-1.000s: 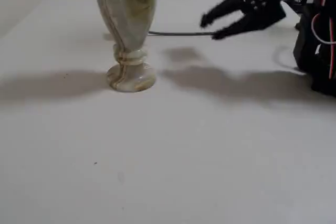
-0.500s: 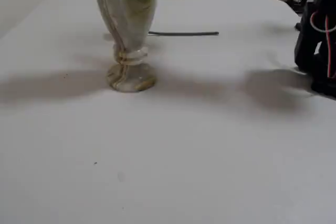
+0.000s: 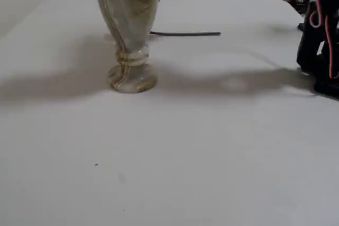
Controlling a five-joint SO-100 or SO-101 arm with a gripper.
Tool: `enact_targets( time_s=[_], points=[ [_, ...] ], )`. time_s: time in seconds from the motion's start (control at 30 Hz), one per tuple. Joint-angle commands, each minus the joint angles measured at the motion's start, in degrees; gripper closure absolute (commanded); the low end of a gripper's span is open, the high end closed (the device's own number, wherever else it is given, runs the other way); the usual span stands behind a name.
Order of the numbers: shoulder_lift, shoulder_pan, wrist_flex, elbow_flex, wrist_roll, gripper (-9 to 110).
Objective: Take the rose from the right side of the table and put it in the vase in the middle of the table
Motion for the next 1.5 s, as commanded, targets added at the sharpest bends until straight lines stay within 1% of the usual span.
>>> enact_targets(
  time_s=[0.0, 0.07, 0.17, 0.2, 0.7, 0.83, 0.93, 1.13, 1.2, 1.3, 1.47],
  points=[
    [-14.5, 1.49, 12.13, -27.42, 2.37, 70],
    [-23.82, 1.93, 19.51, -42.71, 2.55, 70],
    [-41.31, 1.85, 31.64, -74.0, 2.55, 70],
    [-44.03, 1.58, 33.05, -78.4, 2.37, 70],
    [-51.59, -0.44, 32.78, -77.7, 2.81, 70],
    [-53.7, -1.67, 33.4, -77.52, 2.46, 68],
    [-55.11, -3.16, 34.8, -77.26, 1.67, 65],
    [-56.78, -5.01, 36.91, -76.03, -3.52, 65],
    [-56.95, -5.36, 37.62, -76.03, -4.57, 67],
    [-56.87, -5.36, 38.41, -76.03, -6.68, 73],
    [-57.22, -4.75, 38.76, -76.03, -6.86, 84]
  ],
)
